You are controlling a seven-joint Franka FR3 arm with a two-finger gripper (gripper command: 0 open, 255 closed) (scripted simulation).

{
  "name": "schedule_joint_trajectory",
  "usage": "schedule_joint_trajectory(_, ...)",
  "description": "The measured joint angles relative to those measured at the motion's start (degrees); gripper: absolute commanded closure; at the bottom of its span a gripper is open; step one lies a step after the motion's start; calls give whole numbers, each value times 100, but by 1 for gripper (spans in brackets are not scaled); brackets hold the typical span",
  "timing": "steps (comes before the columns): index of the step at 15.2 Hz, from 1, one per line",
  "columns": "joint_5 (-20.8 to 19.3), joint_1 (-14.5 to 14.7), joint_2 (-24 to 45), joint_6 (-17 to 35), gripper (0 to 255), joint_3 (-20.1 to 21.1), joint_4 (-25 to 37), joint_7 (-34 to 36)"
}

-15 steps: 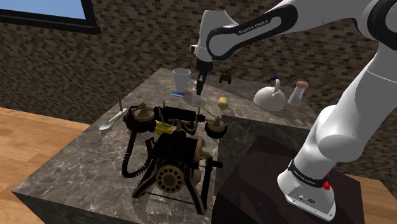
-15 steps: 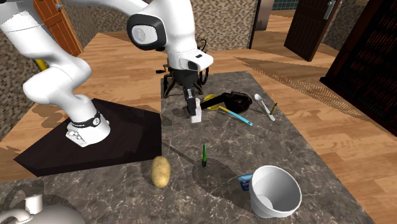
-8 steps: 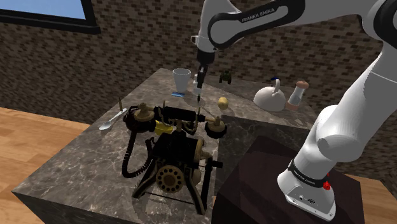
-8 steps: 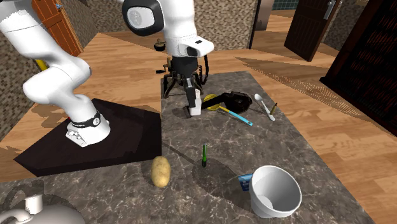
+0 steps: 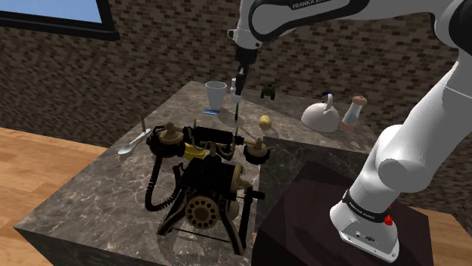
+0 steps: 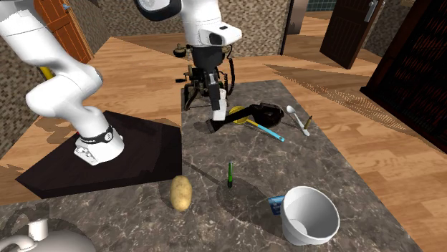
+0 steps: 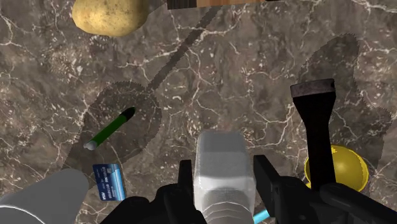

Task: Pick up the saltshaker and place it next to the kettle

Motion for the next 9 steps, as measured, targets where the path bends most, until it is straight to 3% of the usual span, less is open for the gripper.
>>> schedule_joint_trajectory(9, 19, 1, -25, -714, 255, 0, 690, -49)
